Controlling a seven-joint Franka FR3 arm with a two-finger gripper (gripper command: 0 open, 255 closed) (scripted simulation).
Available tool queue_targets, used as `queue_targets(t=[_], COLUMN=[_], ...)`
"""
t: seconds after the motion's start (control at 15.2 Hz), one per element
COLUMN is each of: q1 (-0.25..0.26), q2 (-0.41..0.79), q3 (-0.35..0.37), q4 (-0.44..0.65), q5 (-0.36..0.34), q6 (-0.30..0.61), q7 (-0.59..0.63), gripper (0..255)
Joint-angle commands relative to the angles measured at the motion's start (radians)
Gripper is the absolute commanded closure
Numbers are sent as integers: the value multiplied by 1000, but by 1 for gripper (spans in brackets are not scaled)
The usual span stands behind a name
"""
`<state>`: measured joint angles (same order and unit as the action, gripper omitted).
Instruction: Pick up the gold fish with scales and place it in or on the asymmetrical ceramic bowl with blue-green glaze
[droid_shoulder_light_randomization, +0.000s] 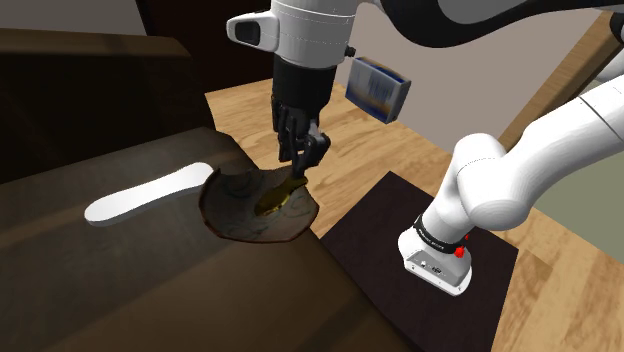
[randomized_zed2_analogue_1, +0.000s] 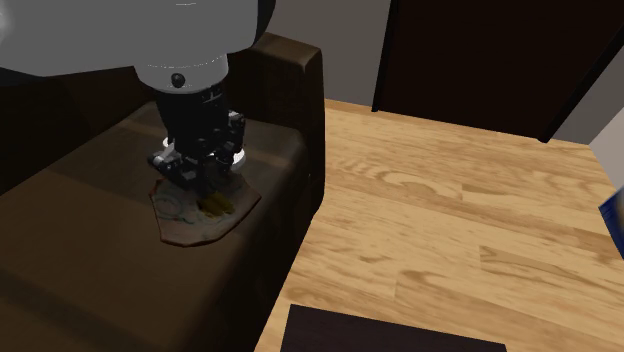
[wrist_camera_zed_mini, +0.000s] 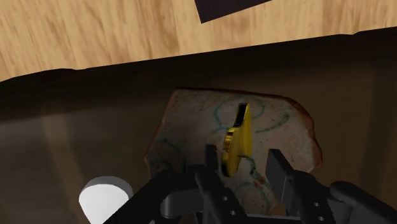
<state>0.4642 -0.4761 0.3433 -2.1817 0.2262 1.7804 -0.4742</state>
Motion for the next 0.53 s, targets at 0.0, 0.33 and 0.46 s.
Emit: queue_targets(t=[0.0,0.33,0.46], q1=[0,-2,-6], q2=[0,0,5], q3=[0,-5,-15], q4=[0,33,103], q5=[0,-3,-11], q6=[0,-33,-99], q7=[0,1,4], gripper=[0,0,0])
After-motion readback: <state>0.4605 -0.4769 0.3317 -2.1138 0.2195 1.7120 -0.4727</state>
